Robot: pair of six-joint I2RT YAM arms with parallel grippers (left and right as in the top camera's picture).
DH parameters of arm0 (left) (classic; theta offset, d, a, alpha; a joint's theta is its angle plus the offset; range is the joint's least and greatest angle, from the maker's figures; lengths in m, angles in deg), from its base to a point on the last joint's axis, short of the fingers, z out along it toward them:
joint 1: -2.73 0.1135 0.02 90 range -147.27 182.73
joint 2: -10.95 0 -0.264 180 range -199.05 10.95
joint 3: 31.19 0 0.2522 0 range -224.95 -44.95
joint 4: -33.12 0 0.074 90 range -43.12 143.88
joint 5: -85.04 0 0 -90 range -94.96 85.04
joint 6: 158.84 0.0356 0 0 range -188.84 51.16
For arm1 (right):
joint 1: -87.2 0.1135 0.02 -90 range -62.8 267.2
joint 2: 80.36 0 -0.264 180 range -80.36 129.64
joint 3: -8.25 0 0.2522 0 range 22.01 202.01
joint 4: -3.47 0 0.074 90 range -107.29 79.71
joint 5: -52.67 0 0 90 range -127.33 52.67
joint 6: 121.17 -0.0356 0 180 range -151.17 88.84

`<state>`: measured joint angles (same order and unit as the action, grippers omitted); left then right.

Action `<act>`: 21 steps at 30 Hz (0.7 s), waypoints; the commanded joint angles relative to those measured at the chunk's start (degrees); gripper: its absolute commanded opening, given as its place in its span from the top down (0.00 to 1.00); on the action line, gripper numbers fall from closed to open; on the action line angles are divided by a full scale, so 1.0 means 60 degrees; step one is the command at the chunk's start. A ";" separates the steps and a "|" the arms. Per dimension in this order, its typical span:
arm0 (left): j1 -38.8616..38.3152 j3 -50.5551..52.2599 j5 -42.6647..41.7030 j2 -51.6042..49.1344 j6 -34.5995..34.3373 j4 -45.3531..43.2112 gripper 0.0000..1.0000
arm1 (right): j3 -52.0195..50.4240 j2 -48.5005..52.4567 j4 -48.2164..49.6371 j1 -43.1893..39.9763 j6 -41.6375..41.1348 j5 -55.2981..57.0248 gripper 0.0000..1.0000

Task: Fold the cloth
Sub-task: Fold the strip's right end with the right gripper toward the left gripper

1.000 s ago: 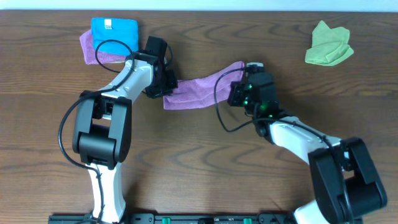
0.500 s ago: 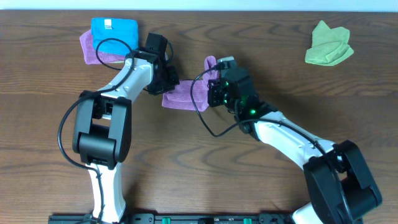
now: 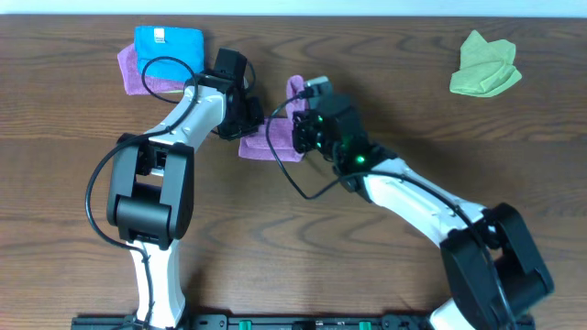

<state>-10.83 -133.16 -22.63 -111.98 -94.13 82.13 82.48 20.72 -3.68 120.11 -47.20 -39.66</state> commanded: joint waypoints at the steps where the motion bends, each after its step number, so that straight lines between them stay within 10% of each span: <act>1: 0.0015 -0.0291 -0.0062 -0.0022 -0.0004 -0.0011 0.94 | 0.0641 0.0535 -0.0353 0.0182 0.0335 0.0055 0.99; 21: 0.0448 -0.0994 -0.0044 0.0280 0.0204 0.0251 0.94 | 0.1231 0.1322 -0.0572 0.0656 0.0685 -0.0124 0.99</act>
<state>-8.97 -137.99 -22.81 -111.98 -94.07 83.00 88.51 26.84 -7.31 123.21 -44.03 -40.32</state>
